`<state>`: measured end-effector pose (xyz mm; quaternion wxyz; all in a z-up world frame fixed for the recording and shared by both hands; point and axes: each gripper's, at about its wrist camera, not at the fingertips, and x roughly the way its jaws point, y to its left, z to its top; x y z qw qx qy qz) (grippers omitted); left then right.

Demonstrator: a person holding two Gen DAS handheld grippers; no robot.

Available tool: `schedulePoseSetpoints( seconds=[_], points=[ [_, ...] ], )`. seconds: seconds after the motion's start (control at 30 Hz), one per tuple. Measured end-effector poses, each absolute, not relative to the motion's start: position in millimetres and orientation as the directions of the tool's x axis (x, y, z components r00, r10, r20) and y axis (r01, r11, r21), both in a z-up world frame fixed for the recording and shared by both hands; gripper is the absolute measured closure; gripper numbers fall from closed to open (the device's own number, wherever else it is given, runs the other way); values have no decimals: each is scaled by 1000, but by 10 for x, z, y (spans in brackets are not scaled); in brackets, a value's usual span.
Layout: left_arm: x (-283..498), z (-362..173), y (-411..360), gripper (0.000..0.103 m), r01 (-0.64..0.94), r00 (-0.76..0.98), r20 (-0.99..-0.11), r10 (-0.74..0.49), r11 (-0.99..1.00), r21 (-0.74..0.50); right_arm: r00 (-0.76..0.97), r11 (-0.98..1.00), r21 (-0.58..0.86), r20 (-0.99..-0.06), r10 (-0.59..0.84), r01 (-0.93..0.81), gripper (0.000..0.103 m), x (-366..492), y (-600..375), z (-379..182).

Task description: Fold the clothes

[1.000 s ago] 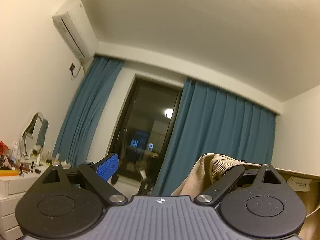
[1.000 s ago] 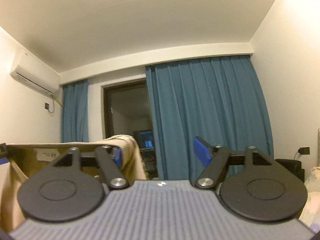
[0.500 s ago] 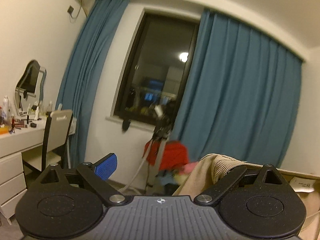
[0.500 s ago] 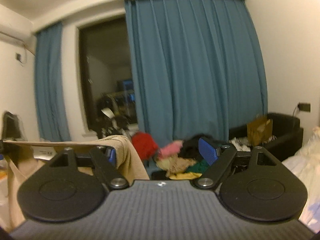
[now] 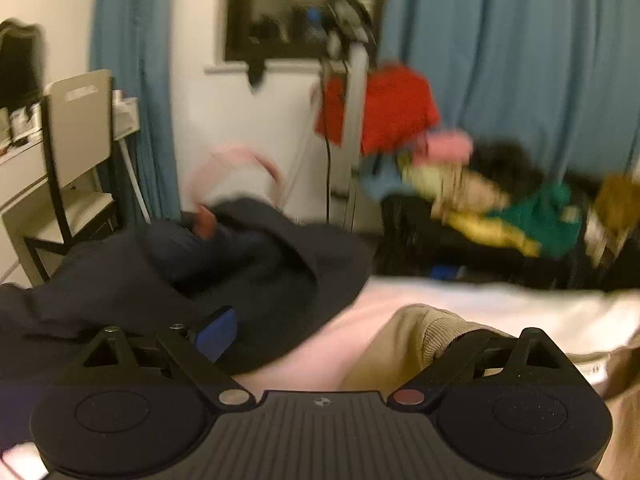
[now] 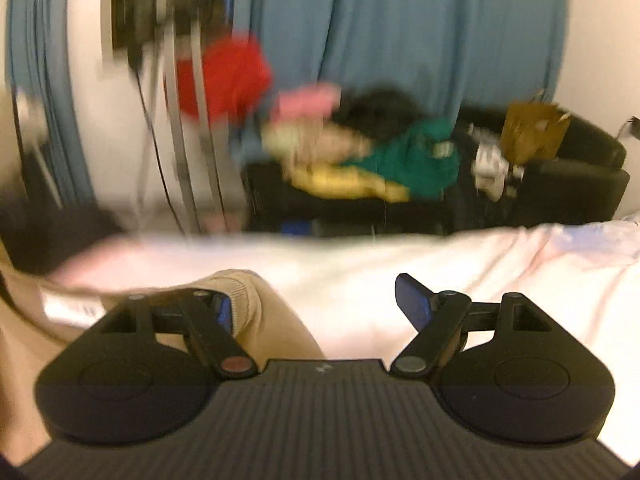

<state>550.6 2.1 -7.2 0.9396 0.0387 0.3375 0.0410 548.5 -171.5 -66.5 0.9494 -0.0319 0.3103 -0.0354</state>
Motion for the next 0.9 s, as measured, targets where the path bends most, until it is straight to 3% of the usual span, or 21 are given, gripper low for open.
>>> schedulePoseSetpoints(
  seconds=[0.13,0.2,0.23,0.33,0.37,0.47,0.57,0.77,0.9],
  points=[
    [5840,-512,-382,8,80,642,-734,222,933,352,697,980,-180,-714,-68,-89,24,5822,-1543,-1066],
    [5900,-609,-615,8,151,617,-733,285,872,466,634,962,-218,-770,-67,-162,24,5990,-1457,-1266],
    [5926,-574,-650,7,162,617,-741,265,879,449,636,963,-211,-769,-60,-165,24,5954,-1448,-1284],
    [6027,-401,-593,6,191,553,-830,76,958,215,698,981,-150,-716,-24,-120,24,5641,-1478,-1199],
    [5999,-333,-580,6,184,572,-820,27,970,160,718,986,-128,-696,-13,-106,24,5537,-1488,-1170],
    [5712,-193,-585,5,197,698,-714,-58,974,113,774,996,-60,-633,15,-68,24,5225,-1518,-1085],
    [5352,-157,-563,5,166,794,-604,-69,980,106,826,999,11,-563,35,-35,24,4912,-1548,-1000],
    [4146,-155,-261,5,65,871,-488,-59,998,-6,911,987,161,-408,56,11,24,4287,-1607,-829],
    [3166,-81,-75,5,41,883,-464,-66,997,-63,937,980,197,-345,58,12,24,3660,-1558,-656]
  ],
)
